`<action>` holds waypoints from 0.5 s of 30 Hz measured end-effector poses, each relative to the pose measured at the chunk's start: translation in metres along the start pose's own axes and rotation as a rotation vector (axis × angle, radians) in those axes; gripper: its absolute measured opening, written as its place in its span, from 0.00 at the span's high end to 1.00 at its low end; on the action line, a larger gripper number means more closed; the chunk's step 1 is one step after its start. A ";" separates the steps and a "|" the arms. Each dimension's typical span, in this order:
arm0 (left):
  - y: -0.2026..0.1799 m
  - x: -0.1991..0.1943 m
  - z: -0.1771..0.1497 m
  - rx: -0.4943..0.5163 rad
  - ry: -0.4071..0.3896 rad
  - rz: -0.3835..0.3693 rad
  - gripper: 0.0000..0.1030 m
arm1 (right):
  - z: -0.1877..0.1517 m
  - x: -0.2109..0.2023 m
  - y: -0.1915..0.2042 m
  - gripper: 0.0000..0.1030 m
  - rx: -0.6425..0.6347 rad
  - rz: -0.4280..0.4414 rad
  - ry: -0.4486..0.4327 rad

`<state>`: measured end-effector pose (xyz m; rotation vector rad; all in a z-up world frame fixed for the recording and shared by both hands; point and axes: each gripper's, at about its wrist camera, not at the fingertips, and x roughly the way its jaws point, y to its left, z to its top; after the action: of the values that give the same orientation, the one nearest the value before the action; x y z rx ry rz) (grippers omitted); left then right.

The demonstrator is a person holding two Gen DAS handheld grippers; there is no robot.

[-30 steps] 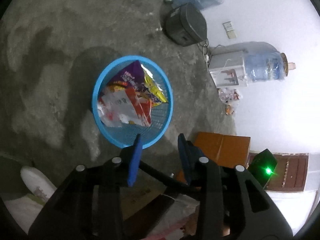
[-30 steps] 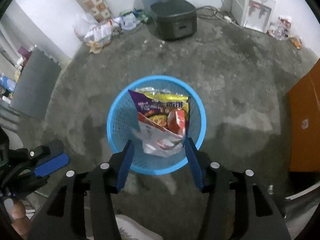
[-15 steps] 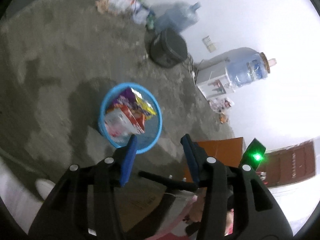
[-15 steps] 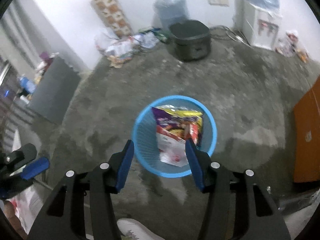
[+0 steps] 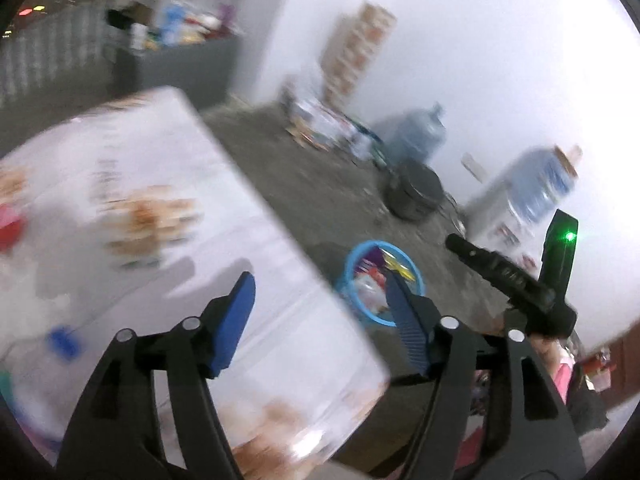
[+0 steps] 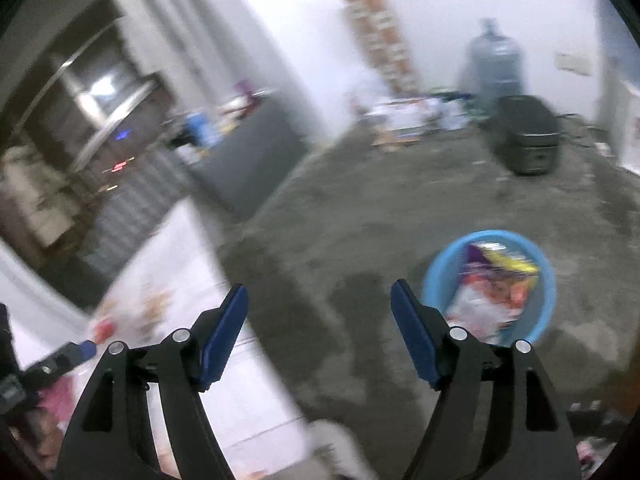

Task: Collect trash
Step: 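Return both tools to the table over the remaining trash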

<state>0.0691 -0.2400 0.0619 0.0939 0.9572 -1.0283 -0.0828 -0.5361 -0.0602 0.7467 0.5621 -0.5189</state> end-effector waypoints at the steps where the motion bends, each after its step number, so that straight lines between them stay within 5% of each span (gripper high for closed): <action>1: 0.015 -0.021 -0.009 -0.010 -0.034 0.028 0.35 | -0.004 0.002 0.016 0.30 -0.014 0.057 0.028; 8: 0.115 -0.154 -0.079 -0.143 -0.257 0.268 0.34 | -0.045 0.027 0.117 0.30 -0.122 0.317 0.220; 11: 0.157 -0.183 -0.114 -0.229 -0.271 0.349 0.34 | -0.071 0.045 0.163 0.30 -0.160 0.409 0.324; 15: 0.201 -0.189 -0.153 -0.372 -0.252 0.365 0.37 | -0.111 0.065 0.221 0.30 -0.200 0.479 0.460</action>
<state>0.0935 0.0732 0.0333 -0.1632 0.8463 -0.5019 0.0695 -0.3305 -0.0626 0.7796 0.8168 0.1604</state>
